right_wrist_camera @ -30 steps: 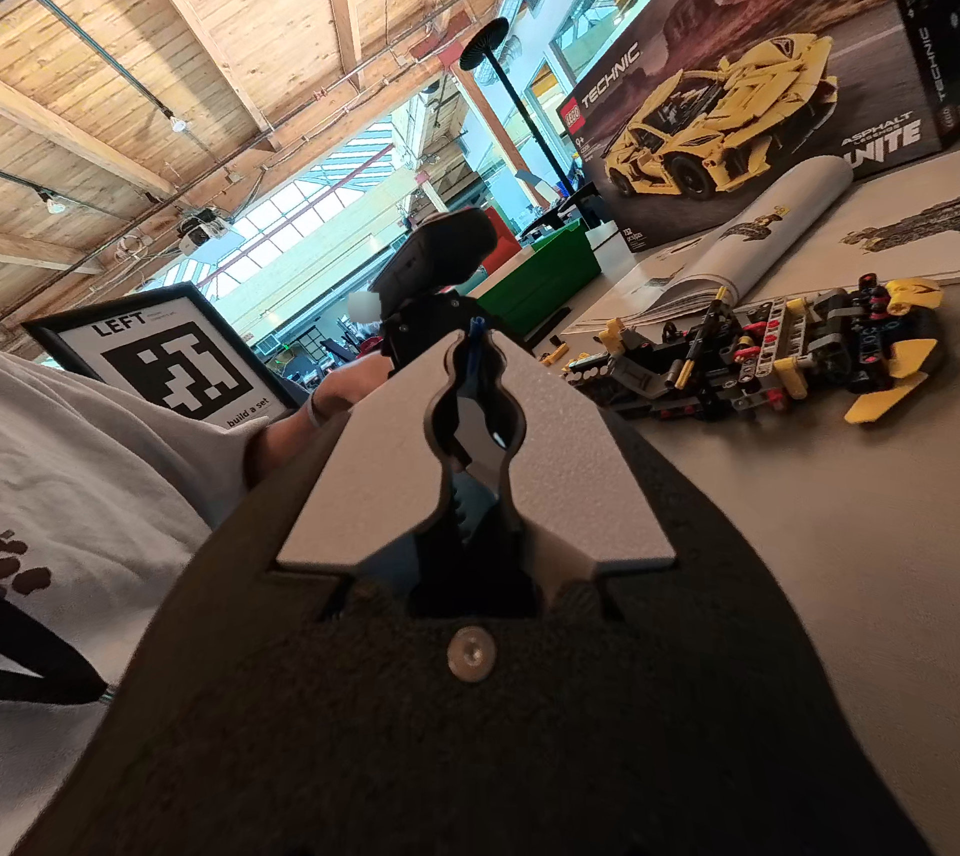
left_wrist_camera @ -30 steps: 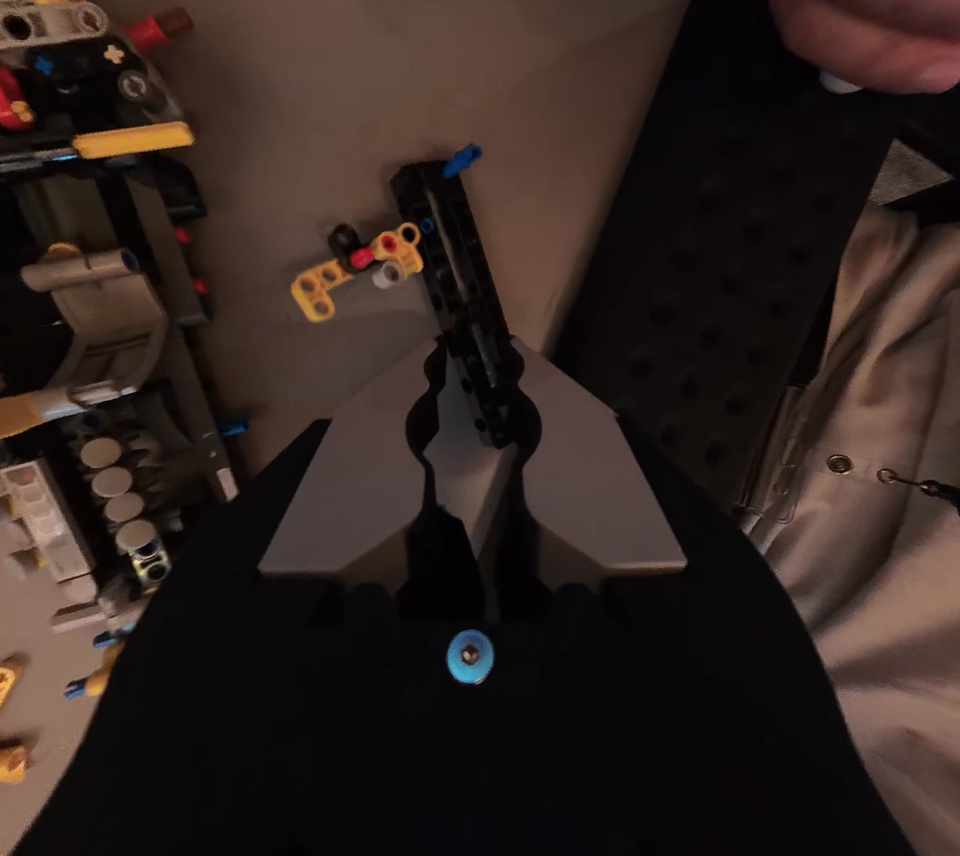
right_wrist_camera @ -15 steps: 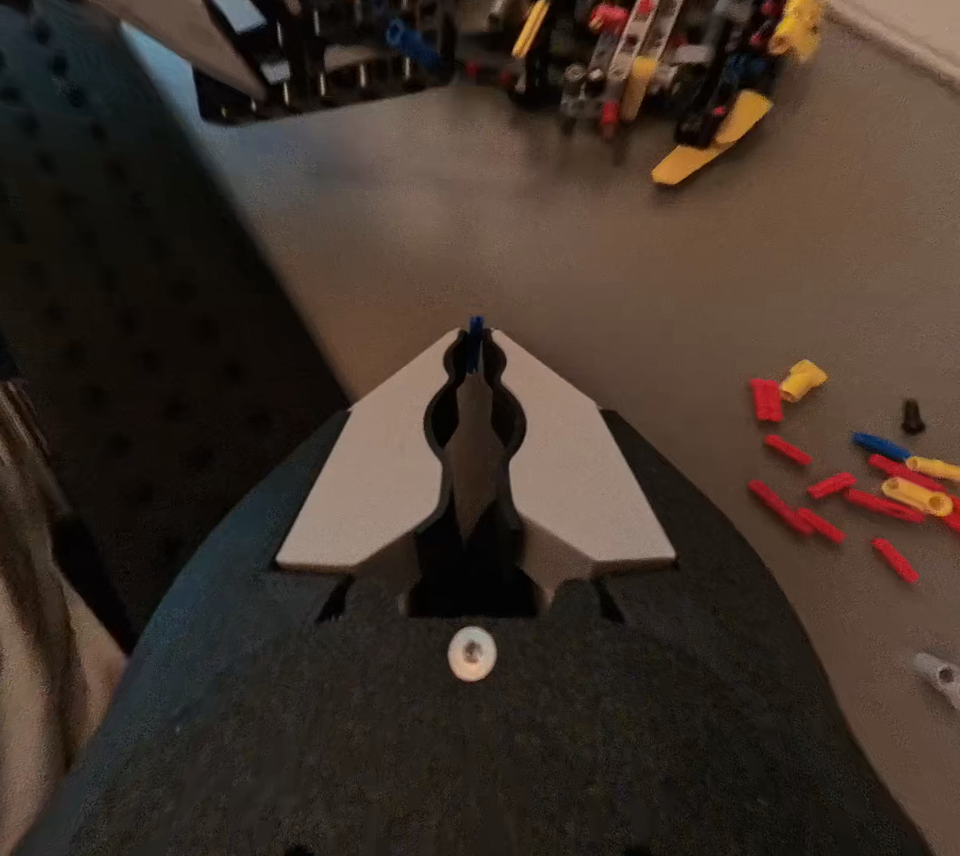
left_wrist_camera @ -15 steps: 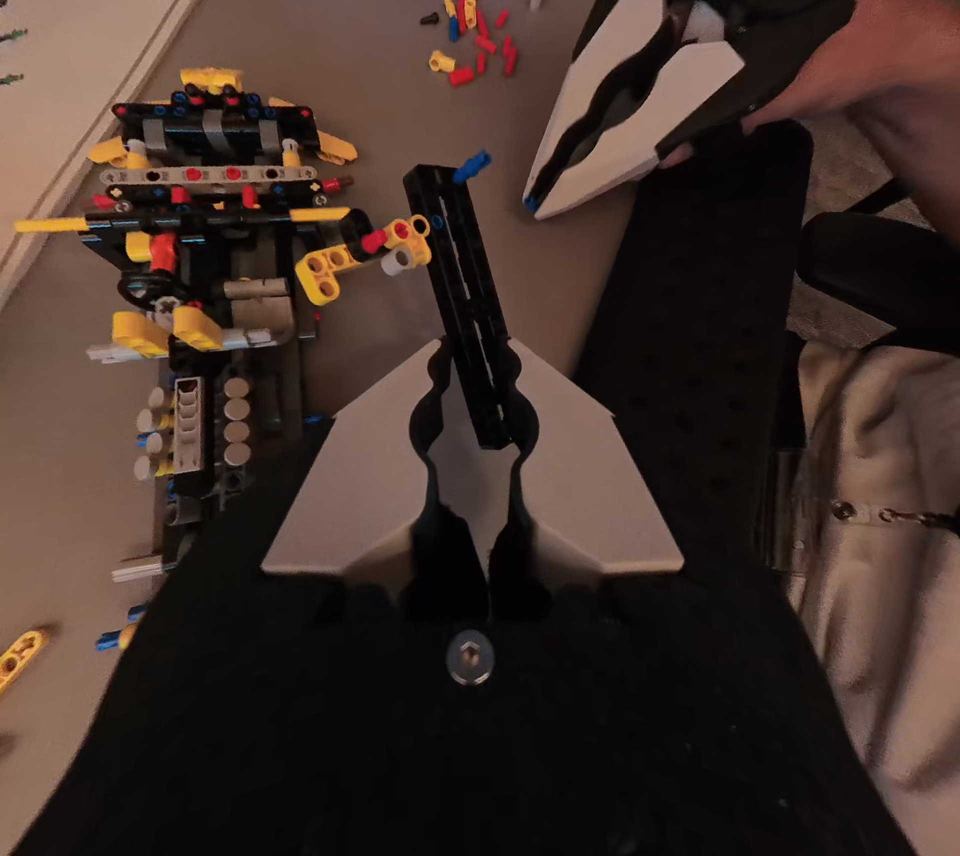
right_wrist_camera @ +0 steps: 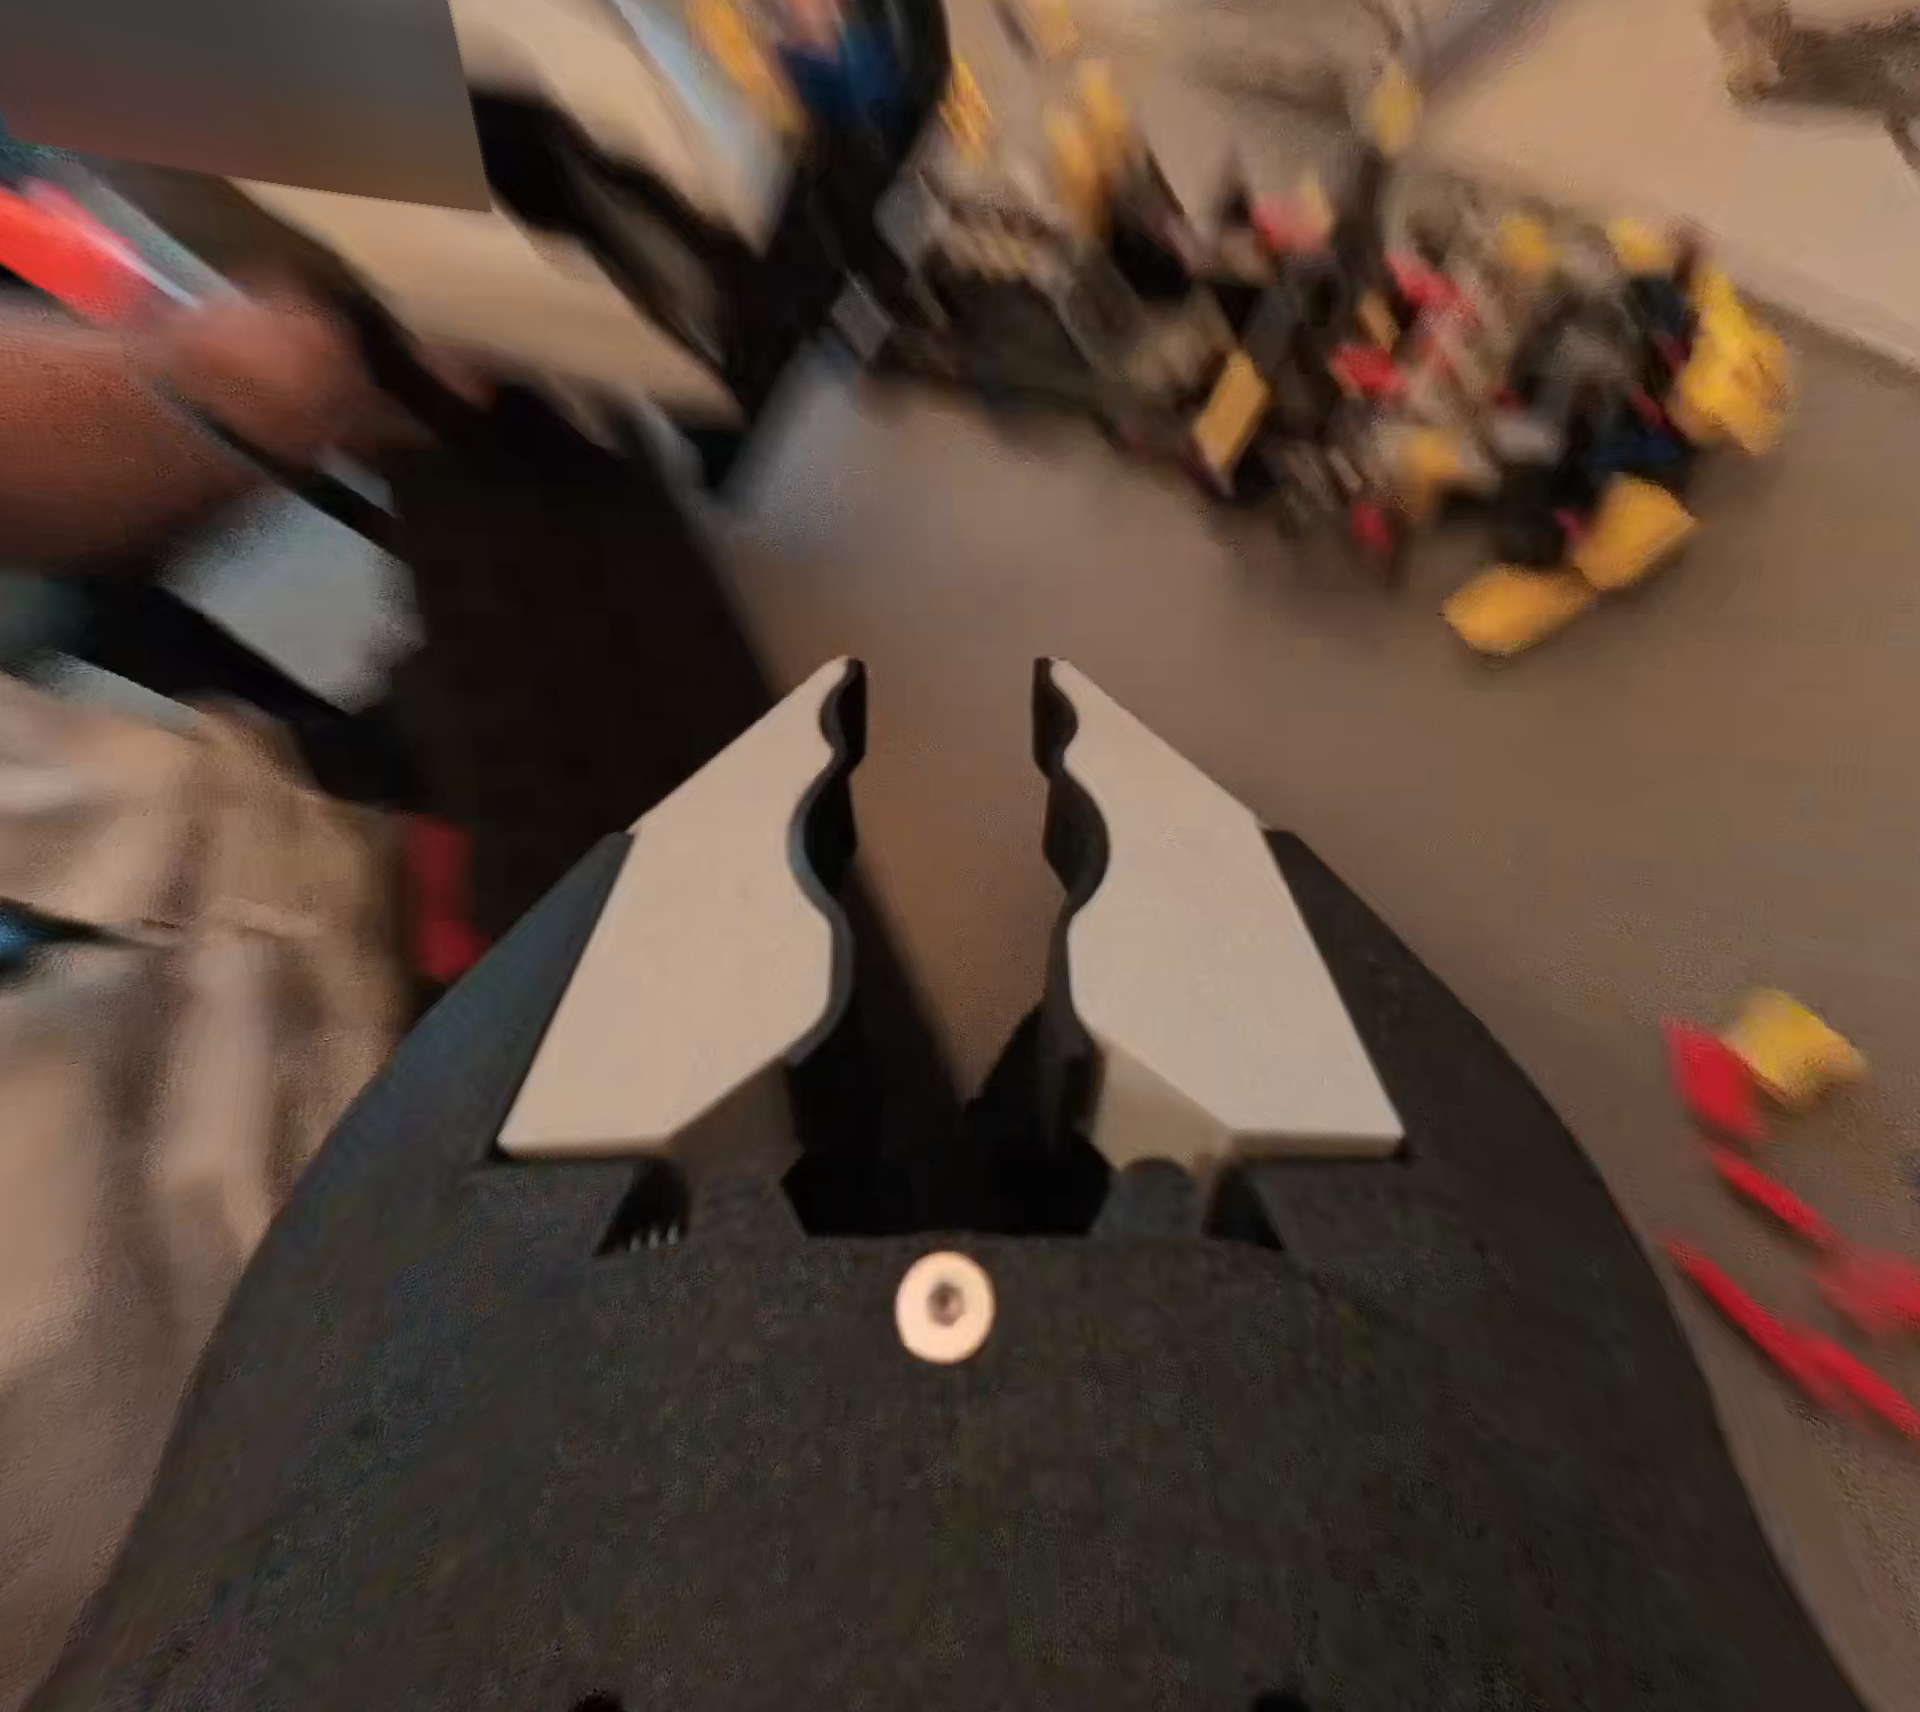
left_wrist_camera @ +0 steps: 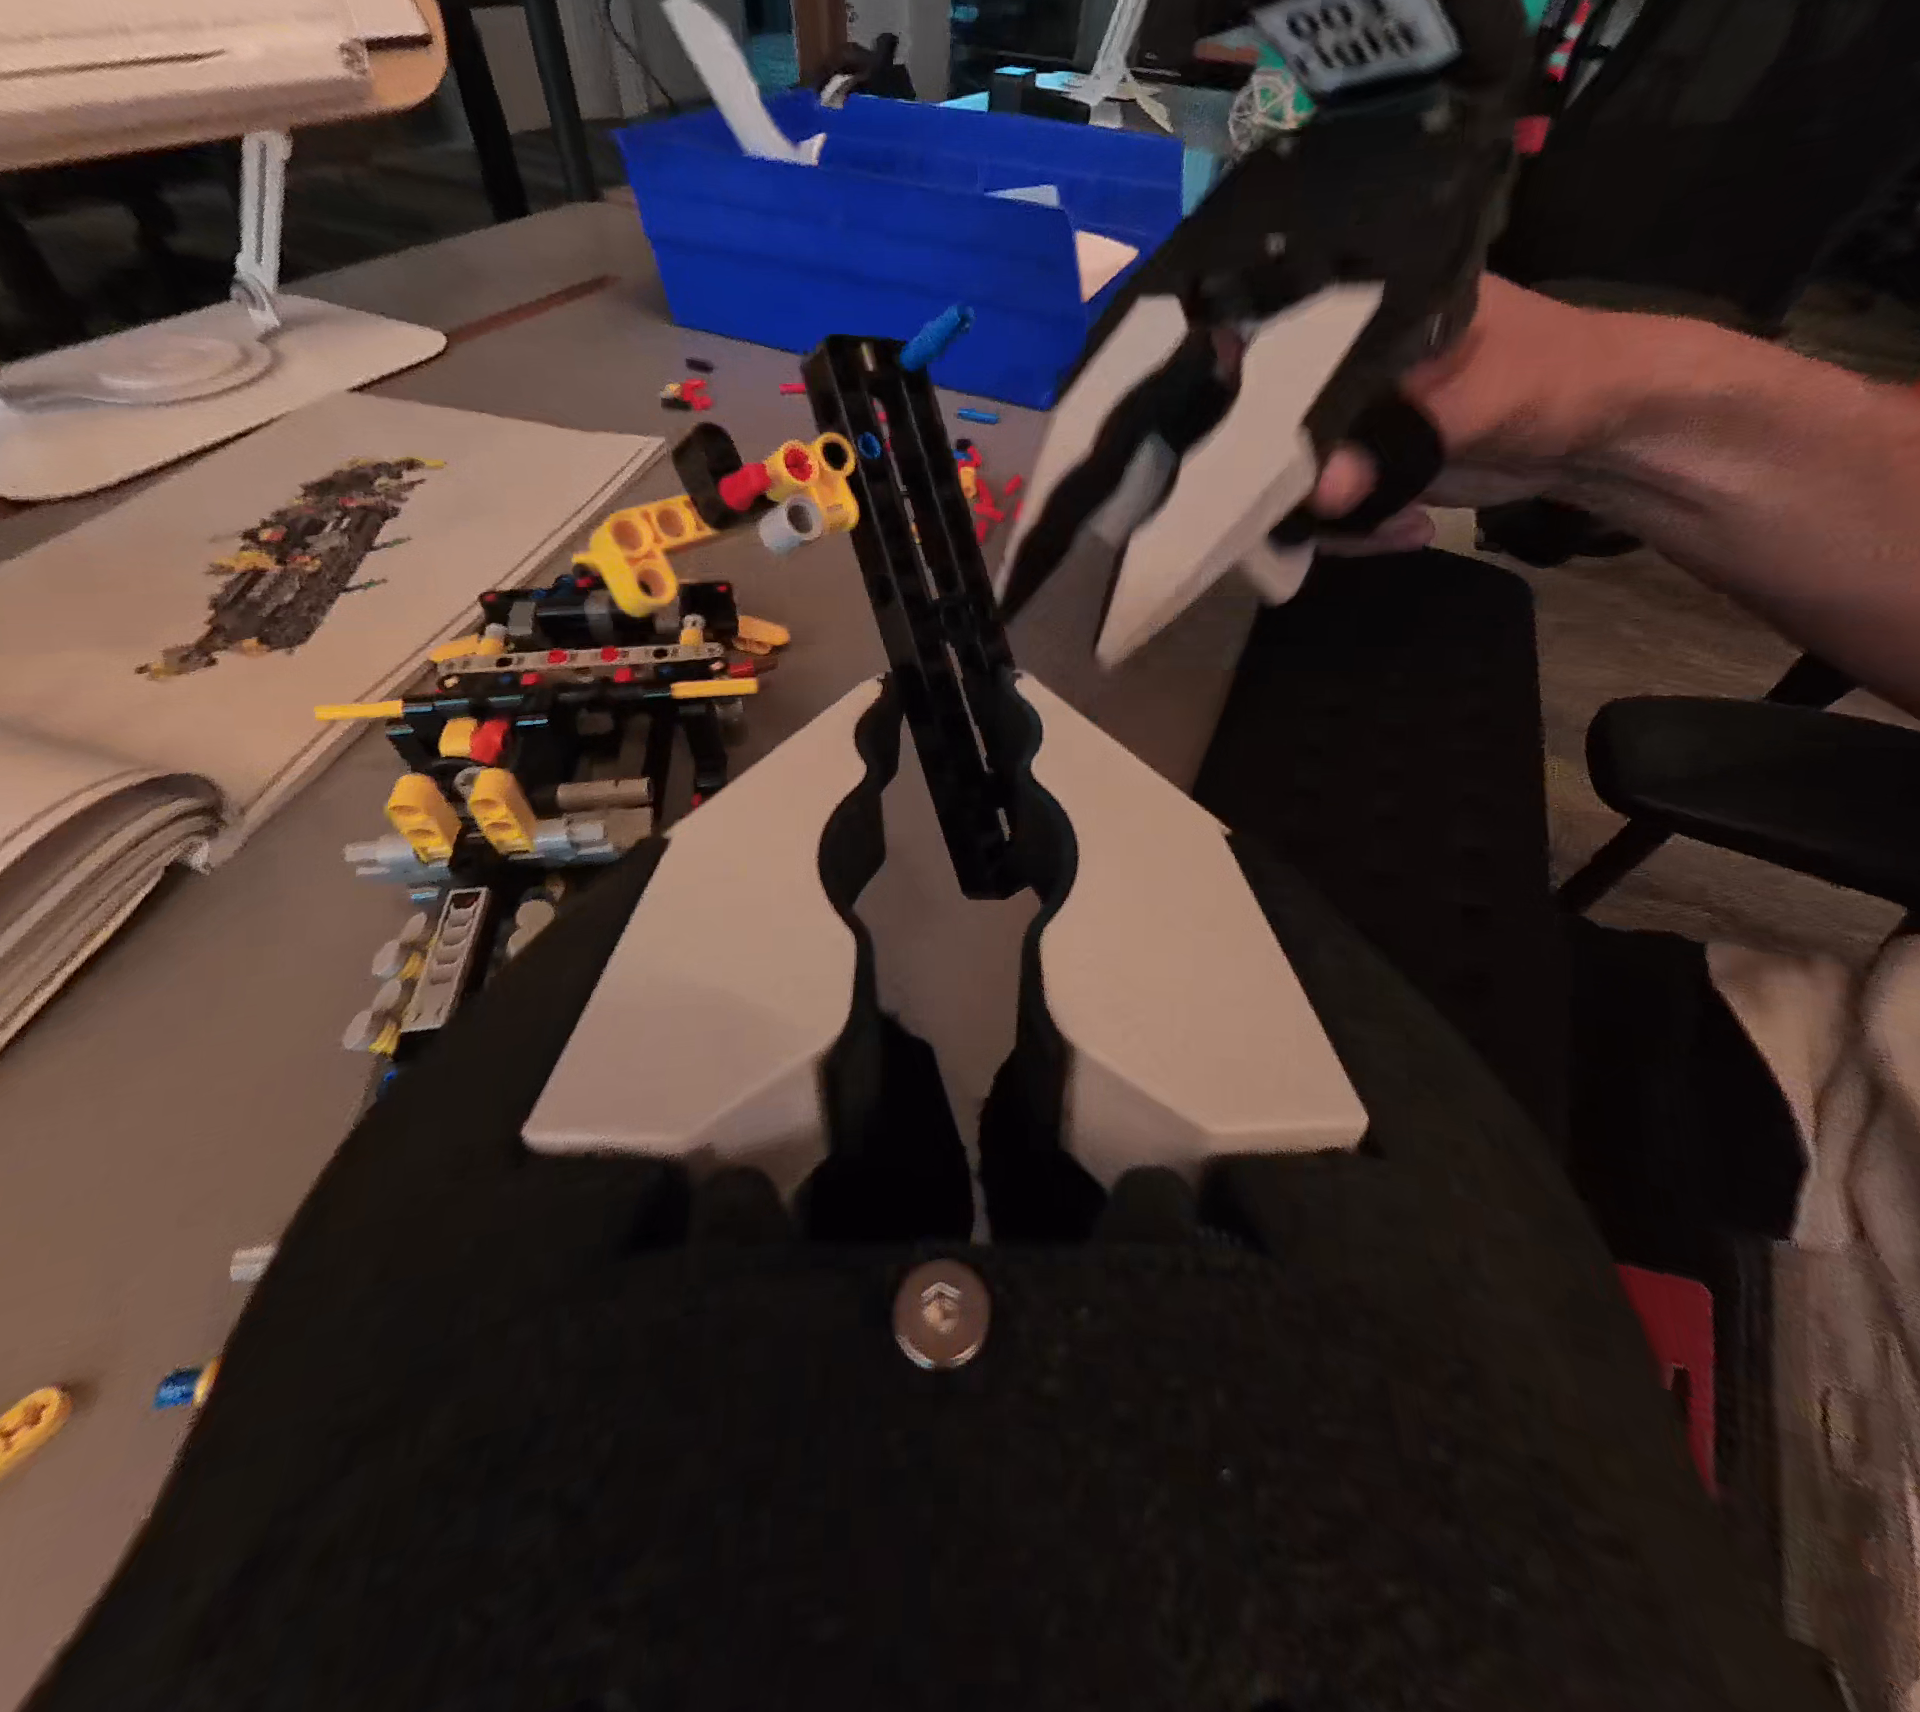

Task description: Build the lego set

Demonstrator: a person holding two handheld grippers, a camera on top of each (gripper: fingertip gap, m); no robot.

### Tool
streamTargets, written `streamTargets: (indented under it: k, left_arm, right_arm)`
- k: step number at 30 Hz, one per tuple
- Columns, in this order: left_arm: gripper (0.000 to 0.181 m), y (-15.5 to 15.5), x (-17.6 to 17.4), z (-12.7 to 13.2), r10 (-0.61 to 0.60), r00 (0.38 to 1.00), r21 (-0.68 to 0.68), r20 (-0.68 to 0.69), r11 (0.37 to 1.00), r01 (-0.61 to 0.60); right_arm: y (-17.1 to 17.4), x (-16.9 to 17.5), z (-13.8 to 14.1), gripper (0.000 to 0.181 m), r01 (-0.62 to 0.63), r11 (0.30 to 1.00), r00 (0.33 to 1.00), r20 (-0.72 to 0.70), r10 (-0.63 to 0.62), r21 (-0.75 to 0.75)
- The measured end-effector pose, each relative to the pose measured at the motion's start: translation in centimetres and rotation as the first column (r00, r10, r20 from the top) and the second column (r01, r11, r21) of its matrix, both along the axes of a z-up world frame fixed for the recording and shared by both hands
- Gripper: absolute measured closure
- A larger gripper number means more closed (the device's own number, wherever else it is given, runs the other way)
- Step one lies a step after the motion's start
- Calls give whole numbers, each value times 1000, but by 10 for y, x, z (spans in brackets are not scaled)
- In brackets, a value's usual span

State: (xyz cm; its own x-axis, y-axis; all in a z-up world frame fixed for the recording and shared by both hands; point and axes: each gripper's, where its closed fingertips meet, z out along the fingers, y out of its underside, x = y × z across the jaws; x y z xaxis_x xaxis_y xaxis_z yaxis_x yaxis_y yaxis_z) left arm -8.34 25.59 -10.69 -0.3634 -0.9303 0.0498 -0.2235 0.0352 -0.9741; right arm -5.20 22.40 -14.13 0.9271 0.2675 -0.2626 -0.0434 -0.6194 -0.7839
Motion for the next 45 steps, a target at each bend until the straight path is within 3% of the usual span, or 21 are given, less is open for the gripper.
streamTargets:
  k: [2, 4, 5, 6, 9, 13, 15, 19, 23, 31, 38, 45]
  left_arm:
    - [162, -7, -2, 0, -17, 1000, 43, 16, 999, 16]
    - [162, -16, -5, 3, -57, 998, 47, 32, 997, 55]
    - [162, -20, -7, 5, -74, 996, 37, 40, 997, 73]
    - [162, -24, -8, 5, -102, 994, 22, 42, 995, 101]
    - [162, -30, -13, 11, -193, 980, -120, 48, 973, 197]
    - [161, -35, -22, 27, -355, 931, -411, 83, 839, 357]
    - [161, -37, -23, 27, -388, 918, -439, 75, 814, 380]
    - [164, -44, -21, 18, -397, 918, -387, 28, 842, 376]
    - [165, -31, -17, 19, -365, 931, -469, 24, 818, 333]
    - [170, -39, -21, 18, -406, 914, -447, 17, 815, 370]
    - [171, -44, -22, 12, -441, 897, -449, -20, 806, 386]
    - [172, -34, -17, 16, -381, 924, -472, 5, 814, 339]
  right_arm:
    - [13, -22, 40, 142, -9, 986, 973, -226, 48, 169]
    - [22, -32, 51, 141, 1, 978, 946, -316, 66, 208]
    - [26, -34, 57, 147, 15, 970, 937, -342, 72, 244]
    - [27, -35, 63, 168, 22, 960, 935, -347, 79, 277]
    - [23, -47, 71, 174, -44, 947, 929, -336, 155, 317]
    - [23, -55, 87, 174, -111, 936, 904, -358, 235, 335]
    - [28, -58, 85, 174, -133, 942, 912, -334, 239, 309]
    - [38, -67, 82, 174, -182, 946, 911, -318, 265, 268]
    - [38, -68, 62, 174, -238, 961, 944, -199, 263, 143]
    - [30, -69, 66, 174, -343, 939, 932, -130, 337, -20]
    - [37, -76, 68, 174, -389, 921, 911, -163, 380, -30]
    - [48, -70, 72, 168, -352, 936, 931, -103, 352, 19]
